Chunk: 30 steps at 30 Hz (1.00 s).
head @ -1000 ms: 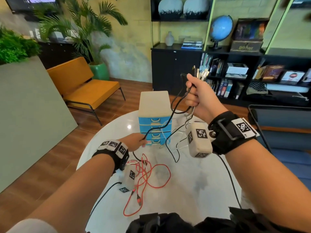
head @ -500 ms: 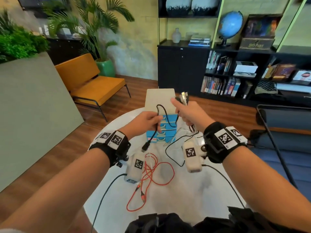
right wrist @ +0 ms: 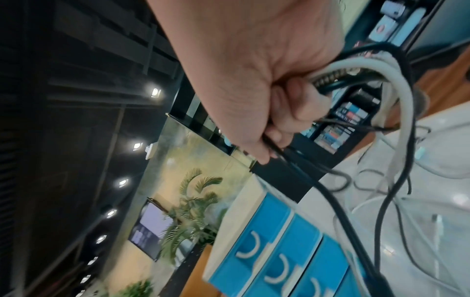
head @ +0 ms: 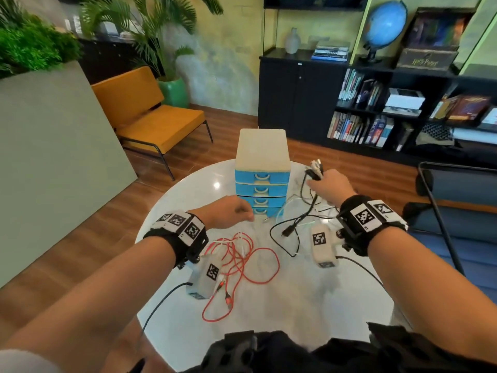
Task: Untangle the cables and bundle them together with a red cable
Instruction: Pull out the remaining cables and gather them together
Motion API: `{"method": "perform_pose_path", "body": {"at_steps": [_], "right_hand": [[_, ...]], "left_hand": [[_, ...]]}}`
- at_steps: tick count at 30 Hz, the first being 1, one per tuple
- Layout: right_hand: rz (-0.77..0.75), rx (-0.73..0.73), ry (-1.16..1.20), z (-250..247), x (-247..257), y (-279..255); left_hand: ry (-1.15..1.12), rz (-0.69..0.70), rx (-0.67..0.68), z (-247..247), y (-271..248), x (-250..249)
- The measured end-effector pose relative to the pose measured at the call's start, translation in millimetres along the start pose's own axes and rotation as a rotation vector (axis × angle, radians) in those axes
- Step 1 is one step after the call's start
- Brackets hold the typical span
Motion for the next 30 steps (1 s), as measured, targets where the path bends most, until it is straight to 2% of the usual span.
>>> {"method": "perform_pose_path", "body": {"at_steps": [2, 4, 8, 11, 14, 17, 19, 21, 25, 27, 30], "right_hand": [[0.036, -0.142, -0.002, -10.6, -6.8, 11.3], [0.081, -0.174, -0.035, -17.5, -8.4, 18.9], [0.116, -0.061, -0.218, -17.7, -6.5, 23.6], [0.125, 0.032, -0.219, -7.9, -10.2, 20.9], [0.136, 0.188, -0.098, 4.3, -13.9, 12.2], [0.175, 0.352, 0.266, 14.9, -17.8, 3.2], [0.178, 0.428, 0.425, 18.6, -18.6, -1.9], [0.165, 0.456, 0.494, 21.5, -19.3, -2.9], [0.173, 0.435, 0.623, 29.7, -14.6, -2.0], [0.211, 0.461, 0.712, 37.6, -9.2, -3.5], [0.233, 0.538, 0.816, 51.8, 3.3, -7.1]], "left_hand": [[0.080, -0.046, 0.038, 3.3, -3.1, 18.8], [0.176, -0.076, 0.065, 6.7, -3.7, 34.1], [0.354, -0.075, 0.113, 18.4, 3.2, 51.9], [0.496, 0.036, 0.124, 29.0, 15.0, 52.3], [0.632, 0.150, 0.183, 41.0, 28.6, 47.5], [0.812, 0.057, 0.347, 54.3, 37.6, 55.1], [0.884, -0.036, 0.408, 57.4, 39.6, 60.8], [0.838, -0.135, 0.372, 53.6, 39.6, 63.5], [0.577, -0.353, 0.152, 24.7, 35.3, 68.5], [0.316, -0.427, 0.067, 7.7, 32.6, 68.8], [-0.184, -0.379, -0.132, -14.0, 27.2, 50.7]]}}
Point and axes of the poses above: each hand's wrist, its own y-axis towards the middle knuckle, its own z-axis out of the palm, x = y × z, the point moved 2 cm from there along y, towards the middle knuckle, and after that the axes turned 7 degrees about z, right-handed, at the moved point
